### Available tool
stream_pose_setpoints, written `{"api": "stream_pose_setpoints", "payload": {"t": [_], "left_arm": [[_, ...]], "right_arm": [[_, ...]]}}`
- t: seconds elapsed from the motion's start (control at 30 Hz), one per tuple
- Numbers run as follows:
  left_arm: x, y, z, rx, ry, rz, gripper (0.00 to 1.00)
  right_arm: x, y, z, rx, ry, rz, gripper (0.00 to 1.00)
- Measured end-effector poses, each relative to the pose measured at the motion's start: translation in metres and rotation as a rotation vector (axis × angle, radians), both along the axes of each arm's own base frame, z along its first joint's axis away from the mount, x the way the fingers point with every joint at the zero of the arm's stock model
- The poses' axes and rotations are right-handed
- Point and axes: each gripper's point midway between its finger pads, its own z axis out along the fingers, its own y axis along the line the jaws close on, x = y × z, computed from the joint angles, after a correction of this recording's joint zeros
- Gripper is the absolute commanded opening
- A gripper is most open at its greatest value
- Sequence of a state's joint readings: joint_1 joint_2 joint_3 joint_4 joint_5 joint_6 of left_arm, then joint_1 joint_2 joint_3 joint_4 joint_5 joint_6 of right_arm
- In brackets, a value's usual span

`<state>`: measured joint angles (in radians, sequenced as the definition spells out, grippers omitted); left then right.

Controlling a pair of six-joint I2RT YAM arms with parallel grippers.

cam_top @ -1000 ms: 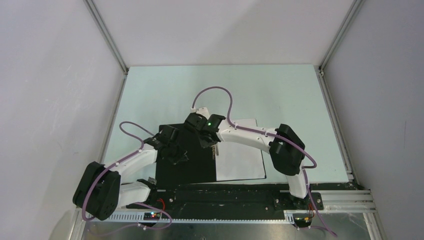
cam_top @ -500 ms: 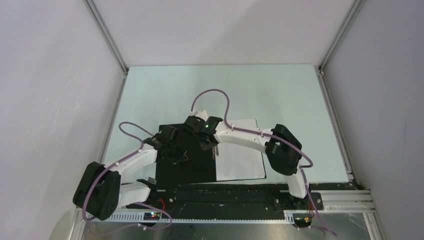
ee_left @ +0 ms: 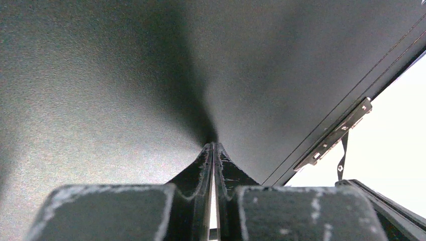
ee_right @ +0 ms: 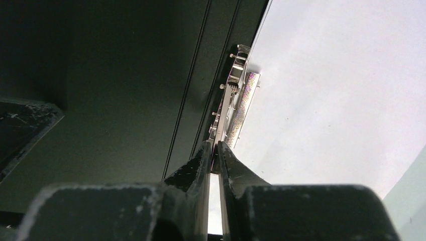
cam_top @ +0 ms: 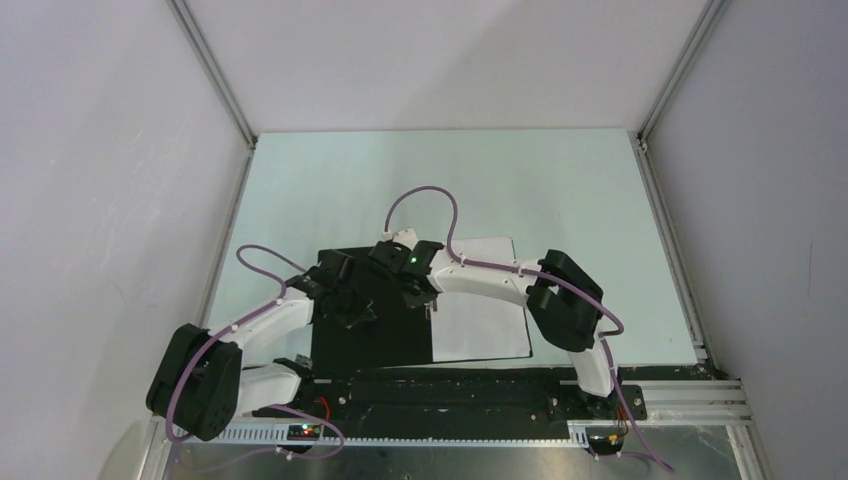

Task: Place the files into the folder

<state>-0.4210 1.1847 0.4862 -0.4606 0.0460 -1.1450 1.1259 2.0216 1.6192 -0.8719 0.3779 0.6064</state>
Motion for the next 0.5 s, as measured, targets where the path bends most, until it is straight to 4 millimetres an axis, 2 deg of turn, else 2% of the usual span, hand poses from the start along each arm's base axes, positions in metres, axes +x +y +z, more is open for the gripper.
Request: {"api": "stream_pose_setpoints", "payload": {"t": [0.2, 0.5], "left_arm": [[0.001, 0.0, 0.0, -0.002, -0.002, 0.004, 0.08], [0.001, 0.001, 0.0, -0.004, -0.001, 0.01, 0.08]], "right_arm": [[-0.007, -0.002, -0.014, -0.001, 0.011, -0.008, 0.12], [-0.01, -0.003, -0.022, 0.01, 0.016, -0.015, 0.11]]}}
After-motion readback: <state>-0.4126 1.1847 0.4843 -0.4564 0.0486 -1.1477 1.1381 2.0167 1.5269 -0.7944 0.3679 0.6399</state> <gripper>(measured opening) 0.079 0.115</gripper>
